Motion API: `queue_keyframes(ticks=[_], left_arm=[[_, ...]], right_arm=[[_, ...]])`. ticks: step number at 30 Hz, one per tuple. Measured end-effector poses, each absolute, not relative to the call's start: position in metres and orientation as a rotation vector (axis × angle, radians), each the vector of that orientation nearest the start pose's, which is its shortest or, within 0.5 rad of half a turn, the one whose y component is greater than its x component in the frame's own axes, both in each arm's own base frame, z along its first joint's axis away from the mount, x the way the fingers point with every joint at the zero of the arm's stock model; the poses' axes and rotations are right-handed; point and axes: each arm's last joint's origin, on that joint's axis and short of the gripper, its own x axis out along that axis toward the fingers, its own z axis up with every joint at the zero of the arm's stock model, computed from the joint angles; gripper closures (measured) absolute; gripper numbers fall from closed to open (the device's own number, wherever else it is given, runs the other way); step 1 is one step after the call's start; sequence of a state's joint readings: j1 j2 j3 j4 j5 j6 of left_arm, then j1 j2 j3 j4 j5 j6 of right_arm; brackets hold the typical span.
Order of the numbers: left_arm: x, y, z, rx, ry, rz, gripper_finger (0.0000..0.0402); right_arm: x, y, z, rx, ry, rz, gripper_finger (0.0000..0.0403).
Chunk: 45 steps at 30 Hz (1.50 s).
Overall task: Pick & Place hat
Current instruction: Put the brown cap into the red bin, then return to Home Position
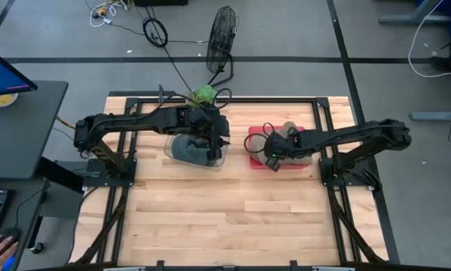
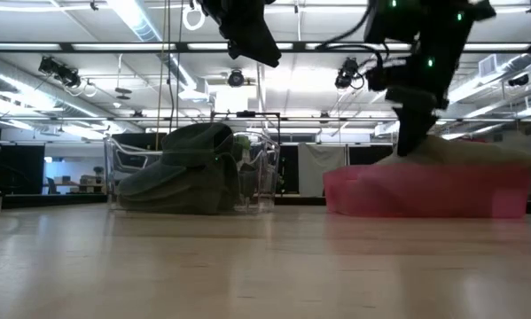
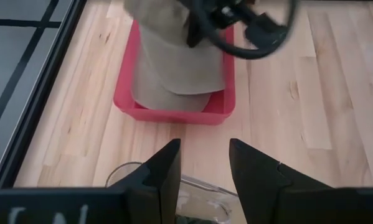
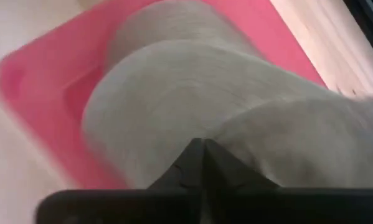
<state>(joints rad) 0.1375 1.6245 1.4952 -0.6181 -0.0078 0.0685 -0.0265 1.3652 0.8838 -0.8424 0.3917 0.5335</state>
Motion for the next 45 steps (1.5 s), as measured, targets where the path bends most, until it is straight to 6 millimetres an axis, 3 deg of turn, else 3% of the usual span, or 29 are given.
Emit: queue_keyframes(ticks=[6,12,15,17,23,26,29,34,40,45], left_arm=[[0.352,0.049,0.329,0.007,0.749,0.116,0.0262],[0.353,0.048,0.33,0.009,0.744,0.114,0.0262],[0.352,0.045,0.332,0.014,0.737,0.105,0.0262],[0.347,0.042,0.34,0.015,0.712,0.101,0.0262],[0.312,0.033,0.38,0.024,0.603,0.093,0.0262],[0.287,0.029,0.399,0.044,0.57,0.084,0.0262],[0.268,0.026,0.404,0.082,0.516,0.074,0.0262],[0.233,0.027,0.381,0.088,0.461,0.094,0.0262],[0.197,0.023,0.324,0.091,0.343,0.1,0.0262],[0.172,0.021,0.29,0.104,0.176,0.117,0.0262]], right_arm=[[0.229,-0.034,0.182,0.254,1.091,-0.739,0.0391],[0.228,-0.043,0.184,0.26,1.109,-0.712,0.0396],[0.23,-0.041,0.204,0.27,1.137,-0.656,0.0395],[0.23,-0.036,0.228,0.261,1.139,-0.618,0.0395],[0.217,-0.016,0.308,0.125,0.883,-0.501,0.0394],[0.196,-0.005,0.329,0.074,0.699,-0.424,0.0395],[0.174,0.002,0.333,0.042,0.56,-0.309,0.0399],[0.142,0.004,0.325,0.057,0.32,-0.177,0.0398],[0.118,0.003,0.288,0.069,0.123,-0.142,0.04],[0.102,0.003,0.262,0.07,0.049,-0.101,0.04]])
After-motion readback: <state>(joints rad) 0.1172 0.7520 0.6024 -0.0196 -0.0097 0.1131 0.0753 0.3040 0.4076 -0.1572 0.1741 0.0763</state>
